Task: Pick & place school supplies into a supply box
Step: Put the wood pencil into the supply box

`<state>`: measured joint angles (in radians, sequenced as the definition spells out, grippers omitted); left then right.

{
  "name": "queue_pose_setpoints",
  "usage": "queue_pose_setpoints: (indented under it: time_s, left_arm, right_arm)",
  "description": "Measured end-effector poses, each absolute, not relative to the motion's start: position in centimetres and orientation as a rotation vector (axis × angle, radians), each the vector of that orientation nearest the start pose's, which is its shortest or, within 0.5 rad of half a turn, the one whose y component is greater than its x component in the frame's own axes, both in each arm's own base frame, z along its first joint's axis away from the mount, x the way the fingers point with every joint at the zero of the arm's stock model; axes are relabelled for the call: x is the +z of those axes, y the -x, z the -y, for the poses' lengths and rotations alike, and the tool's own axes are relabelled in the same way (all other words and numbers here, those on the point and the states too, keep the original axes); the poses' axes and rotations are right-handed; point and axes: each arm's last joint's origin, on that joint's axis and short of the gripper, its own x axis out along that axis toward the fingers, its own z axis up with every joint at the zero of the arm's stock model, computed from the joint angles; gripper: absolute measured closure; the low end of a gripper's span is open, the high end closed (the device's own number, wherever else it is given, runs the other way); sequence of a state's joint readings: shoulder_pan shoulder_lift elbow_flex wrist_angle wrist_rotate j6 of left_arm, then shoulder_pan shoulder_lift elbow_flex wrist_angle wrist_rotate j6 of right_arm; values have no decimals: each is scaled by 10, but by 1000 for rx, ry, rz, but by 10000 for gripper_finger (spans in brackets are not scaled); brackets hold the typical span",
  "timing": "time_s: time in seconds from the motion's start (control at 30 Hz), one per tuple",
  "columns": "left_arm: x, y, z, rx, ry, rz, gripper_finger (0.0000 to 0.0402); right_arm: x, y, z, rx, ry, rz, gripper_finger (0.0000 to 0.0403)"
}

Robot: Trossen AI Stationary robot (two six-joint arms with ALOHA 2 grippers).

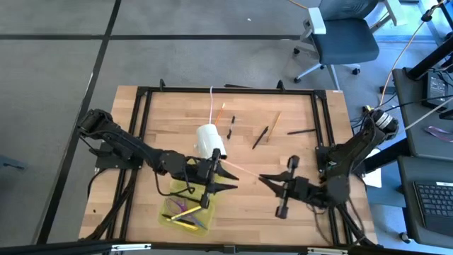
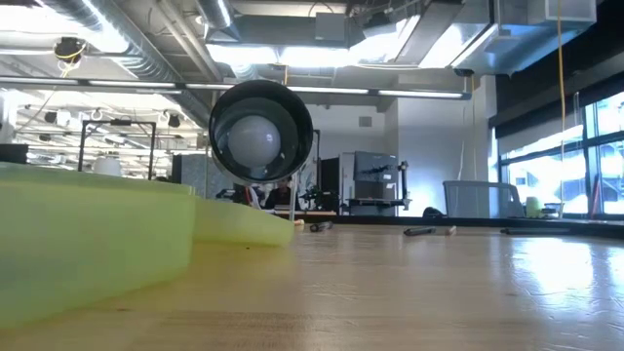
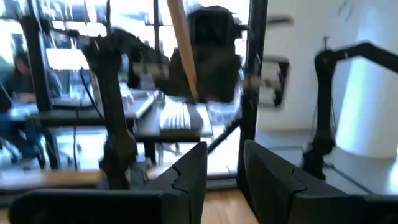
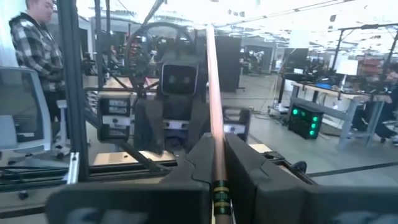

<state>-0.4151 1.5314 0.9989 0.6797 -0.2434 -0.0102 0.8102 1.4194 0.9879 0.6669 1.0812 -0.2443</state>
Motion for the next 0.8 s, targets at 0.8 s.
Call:
queue_pose_setpoints:
  time_s: [0.8]
  left_arm:
    - [326, -319, 124, -286, 45, 330, 320]
  right_arm:
    - [336, -291, -232, -350, 193, 75, 377]
